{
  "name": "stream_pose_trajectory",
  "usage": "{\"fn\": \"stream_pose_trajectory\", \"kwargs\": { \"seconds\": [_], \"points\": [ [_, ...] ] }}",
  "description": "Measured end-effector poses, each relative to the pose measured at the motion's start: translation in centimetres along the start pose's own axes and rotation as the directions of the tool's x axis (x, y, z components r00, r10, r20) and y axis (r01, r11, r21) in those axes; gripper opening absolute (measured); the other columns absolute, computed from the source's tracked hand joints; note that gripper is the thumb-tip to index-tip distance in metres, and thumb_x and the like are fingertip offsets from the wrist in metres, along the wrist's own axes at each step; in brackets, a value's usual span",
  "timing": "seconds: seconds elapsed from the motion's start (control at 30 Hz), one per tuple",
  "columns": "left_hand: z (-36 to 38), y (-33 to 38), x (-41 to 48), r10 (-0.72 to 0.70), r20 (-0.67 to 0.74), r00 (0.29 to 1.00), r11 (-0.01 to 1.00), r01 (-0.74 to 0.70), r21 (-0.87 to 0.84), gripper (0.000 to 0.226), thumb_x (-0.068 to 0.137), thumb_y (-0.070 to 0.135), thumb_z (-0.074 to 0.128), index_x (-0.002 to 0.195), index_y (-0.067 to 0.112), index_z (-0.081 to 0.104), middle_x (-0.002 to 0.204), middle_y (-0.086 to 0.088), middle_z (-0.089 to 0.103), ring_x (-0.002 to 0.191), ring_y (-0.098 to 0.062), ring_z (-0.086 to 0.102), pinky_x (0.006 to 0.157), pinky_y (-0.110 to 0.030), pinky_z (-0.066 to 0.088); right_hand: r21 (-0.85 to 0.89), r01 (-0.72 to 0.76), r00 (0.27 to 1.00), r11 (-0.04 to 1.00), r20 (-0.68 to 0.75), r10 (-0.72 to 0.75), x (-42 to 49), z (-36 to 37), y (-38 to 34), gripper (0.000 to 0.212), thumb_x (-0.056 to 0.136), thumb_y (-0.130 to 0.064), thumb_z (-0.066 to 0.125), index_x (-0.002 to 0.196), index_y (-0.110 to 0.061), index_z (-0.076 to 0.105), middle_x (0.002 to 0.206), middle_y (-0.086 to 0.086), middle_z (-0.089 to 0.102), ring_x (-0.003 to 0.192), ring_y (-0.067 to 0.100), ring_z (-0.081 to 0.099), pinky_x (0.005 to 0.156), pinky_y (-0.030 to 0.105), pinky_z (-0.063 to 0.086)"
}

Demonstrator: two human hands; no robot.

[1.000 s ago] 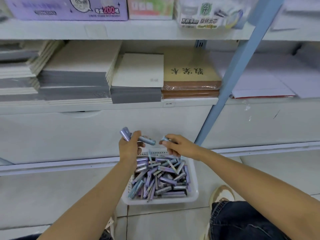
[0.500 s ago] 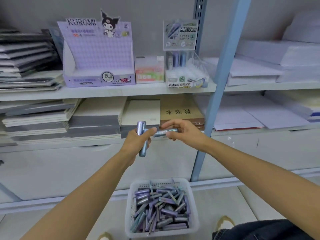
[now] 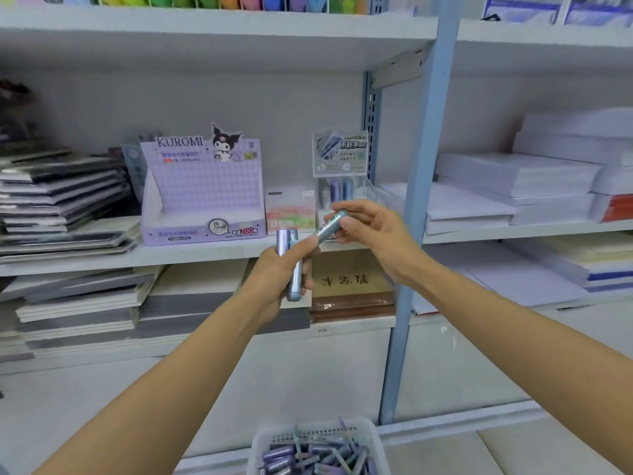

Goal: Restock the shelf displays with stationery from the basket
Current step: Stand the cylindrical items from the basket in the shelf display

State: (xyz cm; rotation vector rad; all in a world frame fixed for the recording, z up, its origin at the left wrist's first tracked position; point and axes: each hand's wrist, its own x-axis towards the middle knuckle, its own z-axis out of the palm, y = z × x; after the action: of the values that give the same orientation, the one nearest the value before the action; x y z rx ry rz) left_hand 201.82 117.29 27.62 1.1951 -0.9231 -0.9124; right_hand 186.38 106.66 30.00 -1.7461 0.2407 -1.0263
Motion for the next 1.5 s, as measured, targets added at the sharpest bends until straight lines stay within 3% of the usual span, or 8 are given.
{"fn": "stream_pose_trajectory", "kwargs": {
  "seconds": [0.2,0.37,0.63,0.87,1.1,1.33,1.4,1.5],
  "points": [
    [1.2,2.7,3.0,0.003,-0.052,0.999,1.0,-0.003,-0.009,0.029,0.077,0.029,0.079,0.089,0.012,0.059,0.053,0.003,0.051,0.038,-0.01,0.041,0.037,-0.019,0.036,-0.424,0.021,0.973,0.905,-0.2,-0.117,5.6,-3.9,-2.0,0.018,0.09,-0.007,0.064,0.107,-0.002,0.066,0.093,0.018,0.068,0.075,0.019,0.066,0.072,0.024,0.057],
    [0.7,3.5,5.7,0.061,-0.043,0.997,0.996,-0.058,0.063,0.031,0.076,0.025,0.078,0.094,0.008,0.059,0.058,0.002,0.053,0.039,-0.012,0.044,0.039,-0.02,0.037,-0.609,-0.102,0.959,0.786,-0.27,-0.085,10.4,-6.6,-0.3,0.021,0.087,-0.011,0.07,0.107,-0.004,0.068,0.087,0.013,0.069,0.077,0.024,0.068,0.078,0.036,0.059],
    [-0.7,3.3,8.9,0.052,0.051,0.997,0.99,-0.058,0.125,0.024,0.084,0.016,0.072,0.104,0.009,0.063,0.062,0.0,0.054,0.045,-0.012,0.047,0.042,-0.022,0.041,-0.758,-0.106,0.976,0.643,-0.203,-0.078,14.0,-6.9,3.1,0.018,0.09,-0.011,0.066,0.108,-0.008,0.068,0.087,0.003,0.065,0.082,0.018,0.062,0.087,0.038,0.055],
    [-1.3,2.4,10.0,0.05,0.055,0.997,0.983,-0.059,0.174,0.025,0.084,0.023,0.073,0.104,0.012,0.064,0.06,-0.001,0.057,0.047,-0.012,0.05,0.046,-0.023,0.045,-0.877,-0.064,0.996,0.477,-0.088,-0.029,15.1,-7.9,2.8,0.018,0.089,-0.016,0.067,0.106,-0.009,0.07,0.093,0.009,0.071,0.087,0.023,0.064,0.086,0.032,0.052],
    [-1.1,1.9,10.3,0.053,0.093,0.994,0.981,-0.069,0.179,0.025,0.082,0.024,0.075,0.103,0.013,0.065,0.064,-0.003,0.059,0.049,-0.012,0.051,0.046,-0.023,0.044,-0.805,-0.06,0.982,0.59,-0.155,-0.112,15.0,-7.5,4.2,0.016,0.085,-0.01,0.071,0.092,-0.016,0.058,0.076,0.004,0.061,0.067,0.014,0.056,0.069,0.027,0.049],
    [-1.0,1.9,9.8,0.061,0.123,0.991,0.977,-0.084,0.198,0.024,0.08,0.022,0.076,0.1,0.012,0.065,0.059,0.001,0.059,0.047,-0.012,0.05,0.047,-0.021,0.046,-0.864,-0.056,0.982,0.5,-0.137,-0.126,14.5,-7.4,5.3,0.01,0.087,-0.016,0.07,0.094,-0.011,0.071,0.091,-0.001,0.054,0.079,0.014,0.053,0.076,0.03,0.047],
    [-0.8,1.9,9.5,0.059,0.129,0.99,0.974,-0.085,0.212,0.023,0.081,0.021,0.076,0.099,0.011,0.066,0.058,0.002,0.06,0.047,-0.011,0.05,0.048,-0.021,0.046,-0.829,-0.048,0.974,0.557,-0.162,-0.157,14.0,-7.2,4.9,0.013,0.088,-0.02,0.068,0.1,-0.014,0.071,0.098,-0.002,0.054,0.08,0.011,0.053,0.076,0.024,0.042],
    [-0.3,2.1,9.2,0.058,0.155,0.986,0.963,-0.096,0.254,0.021,0.083,0.019,0.074,0.101,0.011,0.067,0.061,0.0,0.059,0.047,-0.011,0.049,0.048,-0.02,0.045,-0.636,0.016,0.982,0.772,-0.136,-0.132,12.5,-6.3,3.6,0.014,0.09,-0.021,0.066,0.101,-0.016,0.072,0.092,-0.006,0.066,0.075,0.002,0.057,0.072,0.021,0.044]
  ]
}}
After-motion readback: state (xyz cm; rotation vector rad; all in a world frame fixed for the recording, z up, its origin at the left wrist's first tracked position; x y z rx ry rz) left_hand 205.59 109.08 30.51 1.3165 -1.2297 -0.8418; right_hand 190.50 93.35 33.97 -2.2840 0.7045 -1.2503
